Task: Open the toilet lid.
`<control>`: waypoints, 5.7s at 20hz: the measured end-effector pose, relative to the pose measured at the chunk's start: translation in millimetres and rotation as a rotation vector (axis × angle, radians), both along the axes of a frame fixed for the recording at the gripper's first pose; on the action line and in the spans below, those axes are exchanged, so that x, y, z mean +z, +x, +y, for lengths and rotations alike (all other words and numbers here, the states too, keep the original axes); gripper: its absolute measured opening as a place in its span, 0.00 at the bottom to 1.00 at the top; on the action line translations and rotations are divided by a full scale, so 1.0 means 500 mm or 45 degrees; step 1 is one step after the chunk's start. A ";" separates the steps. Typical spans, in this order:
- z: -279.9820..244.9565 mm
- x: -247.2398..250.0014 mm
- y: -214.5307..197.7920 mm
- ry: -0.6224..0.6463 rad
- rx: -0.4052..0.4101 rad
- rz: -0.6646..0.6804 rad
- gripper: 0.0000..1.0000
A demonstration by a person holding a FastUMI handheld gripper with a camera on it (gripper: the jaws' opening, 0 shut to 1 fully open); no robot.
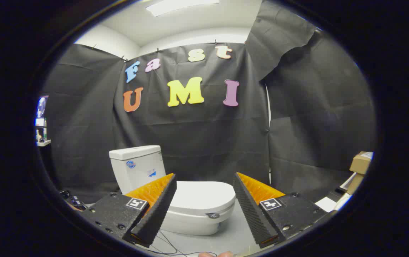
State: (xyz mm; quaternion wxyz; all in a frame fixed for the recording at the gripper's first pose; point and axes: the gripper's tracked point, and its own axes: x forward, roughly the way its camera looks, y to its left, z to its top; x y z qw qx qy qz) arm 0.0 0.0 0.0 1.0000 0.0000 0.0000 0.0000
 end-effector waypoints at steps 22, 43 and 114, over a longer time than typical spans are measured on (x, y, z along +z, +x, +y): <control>-0.031 -0.032 0.016 -0.045 -0.089 0.027 1.00; 0.032 -0.383 0.258 0.261 -0.031 0.690 0.99; -0.048 -0.474 0.443 1.440 -0.171 0.886 0.04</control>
